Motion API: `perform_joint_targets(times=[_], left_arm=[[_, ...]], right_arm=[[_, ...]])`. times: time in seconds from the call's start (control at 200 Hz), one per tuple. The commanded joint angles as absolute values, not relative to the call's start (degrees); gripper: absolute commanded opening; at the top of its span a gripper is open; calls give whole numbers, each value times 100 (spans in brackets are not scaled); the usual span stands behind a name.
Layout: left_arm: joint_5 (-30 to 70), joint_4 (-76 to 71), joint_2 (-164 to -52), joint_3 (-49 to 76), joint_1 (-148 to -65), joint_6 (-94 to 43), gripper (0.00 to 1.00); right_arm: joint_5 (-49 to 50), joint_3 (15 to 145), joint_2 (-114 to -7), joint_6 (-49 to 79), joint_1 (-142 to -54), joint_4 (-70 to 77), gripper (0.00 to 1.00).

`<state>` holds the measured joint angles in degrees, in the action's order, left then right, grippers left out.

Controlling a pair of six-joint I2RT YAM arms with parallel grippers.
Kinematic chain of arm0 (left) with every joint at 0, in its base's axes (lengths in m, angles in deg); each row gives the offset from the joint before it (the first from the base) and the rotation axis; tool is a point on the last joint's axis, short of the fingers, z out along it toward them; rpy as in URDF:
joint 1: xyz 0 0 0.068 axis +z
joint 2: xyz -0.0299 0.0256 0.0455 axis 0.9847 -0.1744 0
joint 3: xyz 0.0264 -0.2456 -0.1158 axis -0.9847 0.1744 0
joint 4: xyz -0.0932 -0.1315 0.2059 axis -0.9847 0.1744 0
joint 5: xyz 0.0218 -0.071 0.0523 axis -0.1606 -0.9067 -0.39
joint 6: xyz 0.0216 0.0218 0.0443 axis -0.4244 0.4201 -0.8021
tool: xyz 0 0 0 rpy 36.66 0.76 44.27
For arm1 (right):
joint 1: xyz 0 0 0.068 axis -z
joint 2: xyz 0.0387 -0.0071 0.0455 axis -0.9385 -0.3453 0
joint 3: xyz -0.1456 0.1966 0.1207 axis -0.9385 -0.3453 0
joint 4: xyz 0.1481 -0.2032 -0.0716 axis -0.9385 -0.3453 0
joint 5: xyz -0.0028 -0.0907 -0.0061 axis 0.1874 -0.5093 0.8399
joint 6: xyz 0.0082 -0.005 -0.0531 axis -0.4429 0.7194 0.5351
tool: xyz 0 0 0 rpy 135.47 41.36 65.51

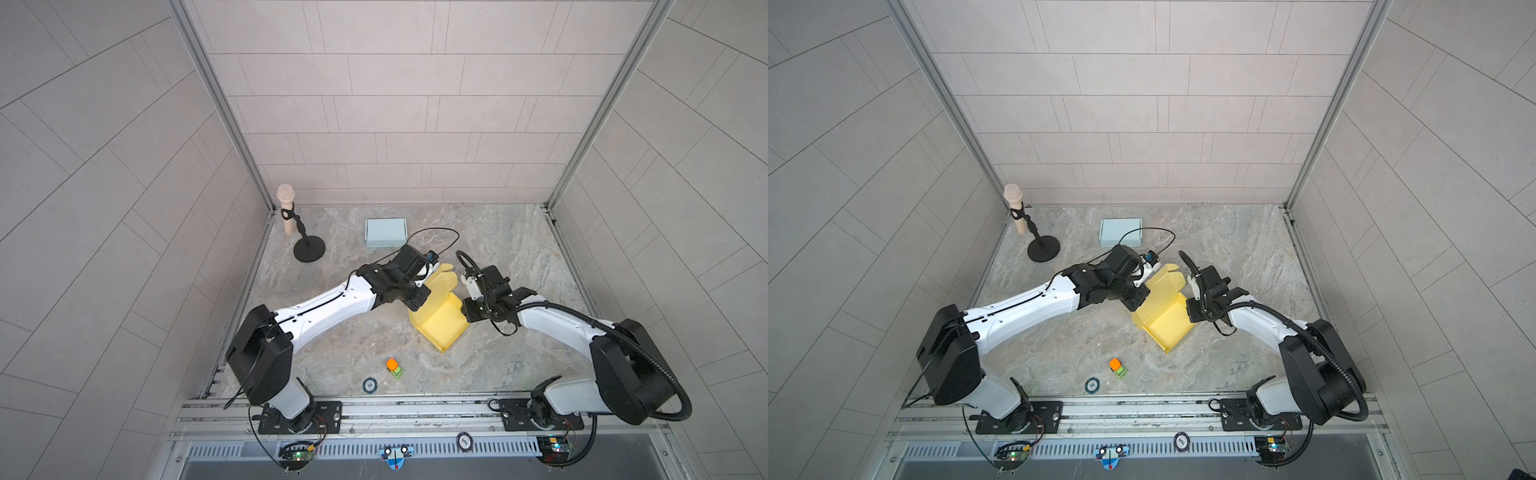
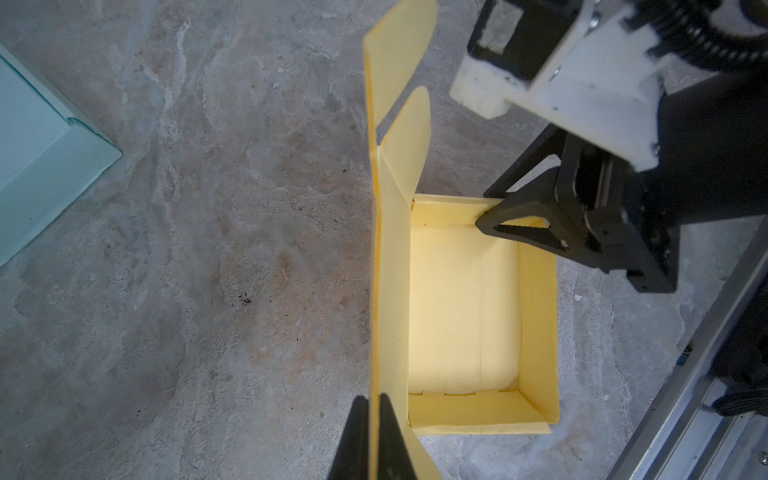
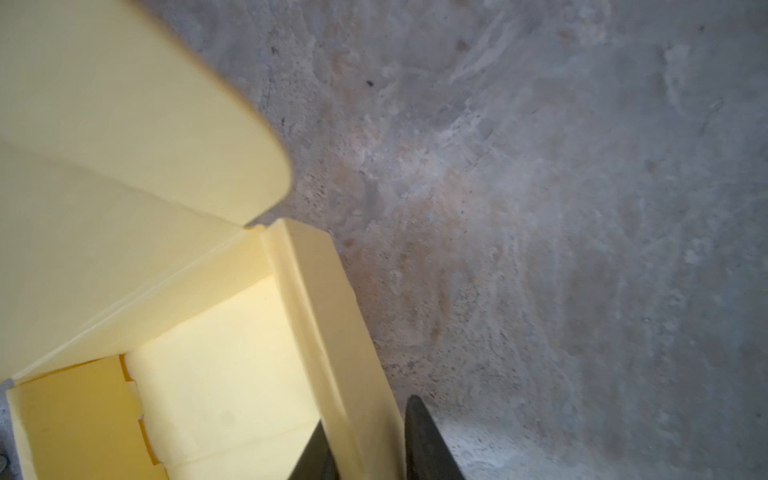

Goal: Fold the paper box
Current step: 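Hold the side wall with the left gripper while right gripper grips the end wall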

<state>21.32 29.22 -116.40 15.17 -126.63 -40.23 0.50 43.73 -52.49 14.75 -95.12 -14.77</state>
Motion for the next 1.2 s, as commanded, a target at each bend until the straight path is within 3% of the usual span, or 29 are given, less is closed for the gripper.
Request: perform_joint_targets(times=[0.0,0.33,0.766,1.196], left_arm=[[1989,2817,-11712,1370,-12592,-4019,0],[1751,2362,-11520,1695,-12540,-3871,0],[1395,1744,-11719,1993,-12355,-3598,0],[1622,1639,-11666,2373,-12361,-3685,0]], right_arm=[[-852,4577,-5366,1502,-9865,-1799,23],[-2365,5172,-6201,1451,-10793,-2336,19],[-3013,5931,-7273,1391,-11261,-2885,19],[-2643,5689,-6555,1178,-11241,-2685,44]])
